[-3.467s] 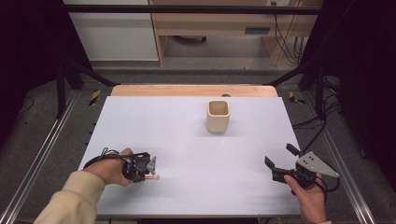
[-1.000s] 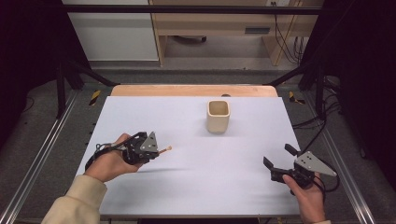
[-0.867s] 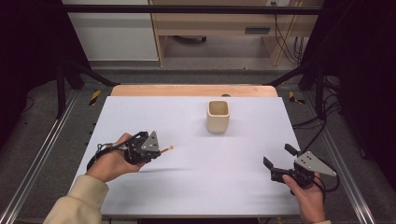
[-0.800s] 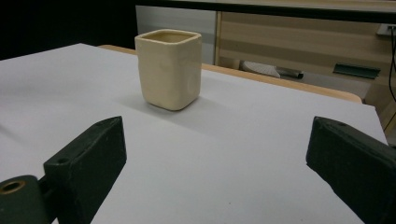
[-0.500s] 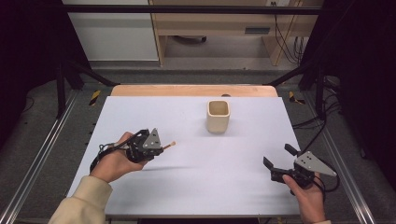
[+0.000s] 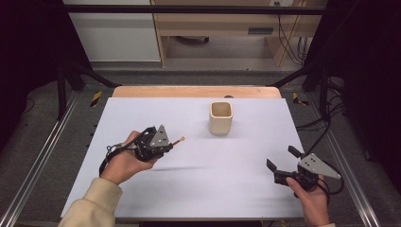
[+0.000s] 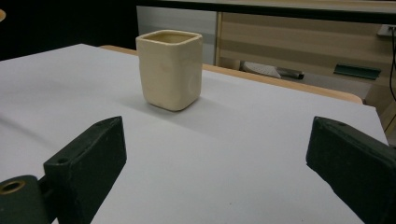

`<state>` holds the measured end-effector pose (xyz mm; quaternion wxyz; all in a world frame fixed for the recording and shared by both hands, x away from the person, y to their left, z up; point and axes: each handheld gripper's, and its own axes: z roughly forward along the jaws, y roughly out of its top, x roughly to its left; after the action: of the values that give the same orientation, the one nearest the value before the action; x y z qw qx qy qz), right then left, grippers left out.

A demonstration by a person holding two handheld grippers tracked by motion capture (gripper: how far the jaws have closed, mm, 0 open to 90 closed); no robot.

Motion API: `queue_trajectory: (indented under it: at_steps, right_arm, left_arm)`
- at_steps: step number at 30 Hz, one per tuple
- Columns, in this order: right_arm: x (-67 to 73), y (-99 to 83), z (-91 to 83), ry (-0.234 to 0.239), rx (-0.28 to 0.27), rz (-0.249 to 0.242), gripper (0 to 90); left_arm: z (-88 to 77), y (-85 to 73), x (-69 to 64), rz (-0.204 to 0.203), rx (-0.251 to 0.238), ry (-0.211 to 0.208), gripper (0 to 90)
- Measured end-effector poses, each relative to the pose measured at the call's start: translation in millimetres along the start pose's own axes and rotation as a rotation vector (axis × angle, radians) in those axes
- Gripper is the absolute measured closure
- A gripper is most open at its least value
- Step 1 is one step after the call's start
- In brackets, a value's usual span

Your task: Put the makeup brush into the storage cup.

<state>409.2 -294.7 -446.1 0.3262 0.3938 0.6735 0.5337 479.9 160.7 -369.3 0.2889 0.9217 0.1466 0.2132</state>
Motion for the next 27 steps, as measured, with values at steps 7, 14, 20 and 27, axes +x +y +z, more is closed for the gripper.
queue_trajectory:
  at_steps: [7, 14, 20, 27]
  right_arm:
    - [-0.1, 0.0, -0.1, 0.0, -0.001, 0.001, 5.3]
    - [0.3, -0.3, 0.7, 0.002, 0.003, 0.003, 5.3]
    - [0.5, 0.0, 0.0, 0.003, 0.0, 0.003, 5.3]
    - [1.4, -0.1, 1.1, 0.008, 0.004, -0.006, 5.3]
  left_arm:
    - [2.6, 8.3, -2.0, -0.009, -0.038, 0.001, 83.4]
    - [3.5, 20.7, 1.5, -0.05, -0.089, 0.006, 83.4]
    - [5.5, 33.2, 2.9, -0.085, -0.127, 0.028, 83.4]
    - [9.7, 42.7, -0.6, -0.104, -0.167, 0.049, 83.4]
